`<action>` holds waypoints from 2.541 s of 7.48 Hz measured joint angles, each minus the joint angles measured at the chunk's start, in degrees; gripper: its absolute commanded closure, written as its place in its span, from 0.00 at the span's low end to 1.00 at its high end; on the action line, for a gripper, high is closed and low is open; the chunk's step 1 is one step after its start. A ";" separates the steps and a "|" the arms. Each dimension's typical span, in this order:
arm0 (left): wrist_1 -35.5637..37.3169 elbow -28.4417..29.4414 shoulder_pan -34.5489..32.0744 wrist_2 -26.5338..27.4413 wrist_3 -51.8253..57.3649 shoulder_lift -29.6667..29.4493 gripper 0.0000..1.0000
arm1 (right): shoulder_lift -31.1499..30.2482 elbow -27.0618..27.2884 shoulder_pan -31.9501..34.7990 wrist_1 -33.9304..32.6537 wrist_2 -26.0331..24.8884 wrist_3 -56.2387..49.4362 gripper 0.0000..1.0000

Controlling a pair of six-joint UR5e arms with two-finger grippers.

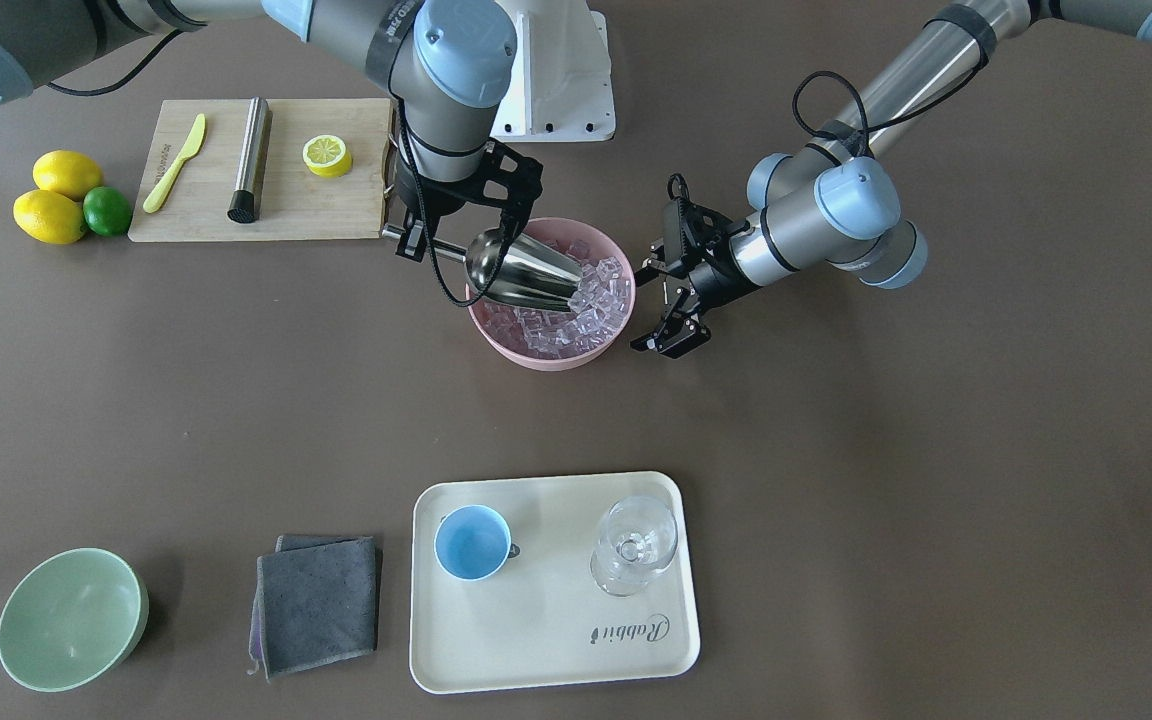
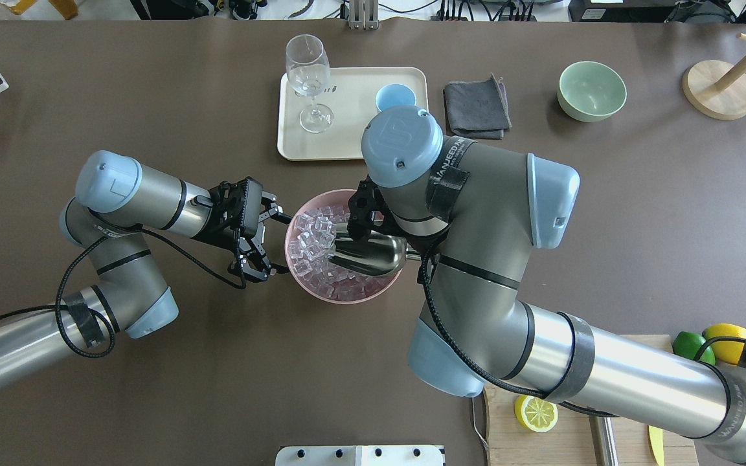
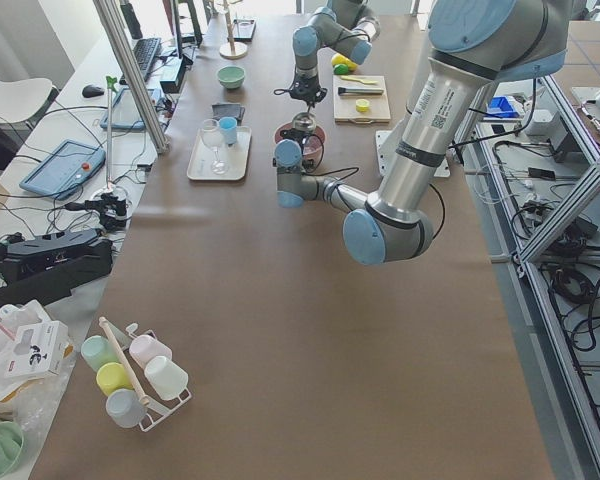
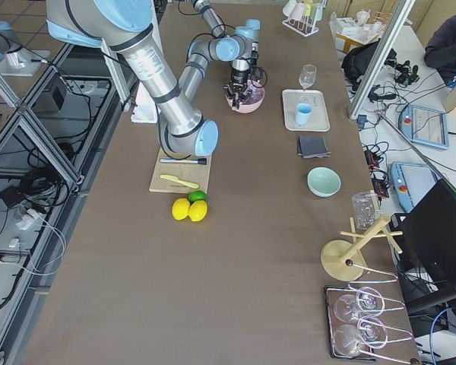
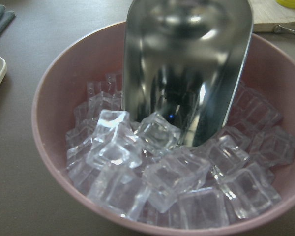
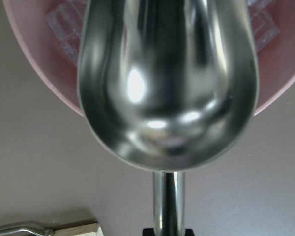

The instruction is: Put ice in cup with scoop

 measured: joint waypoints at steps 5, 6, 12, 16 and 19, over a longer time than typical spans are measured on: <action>0.00 0.29 0.01 0.04 -2.72 0.10 0.02 | -1.83 1.60 0.00 3.49 0.51 -0.31 1.00; -0.04 0.32 0.04 0.07 -4.42 0.09 0.02 | -0.49 1.27 0.00 0.83 0.41 -0.36 1.00; -0.09 0.40 0.41 0.11 -5.84 0.09 0.02 | 7.01 -3.34 0.00 -14.63 0.03 -2.44 1.00; -0.21 0.36 0.45 0.13 -5.92 0.10 0.02 | 14.57 -13.62 0.07 -19.46 -0.08 -3.26 1.00; -0.26 0.30 0.43 0.13 -5.92 0.10 0.02 | 16.60 -17.91 0.08 -19.51 0.32 -3.16 1.00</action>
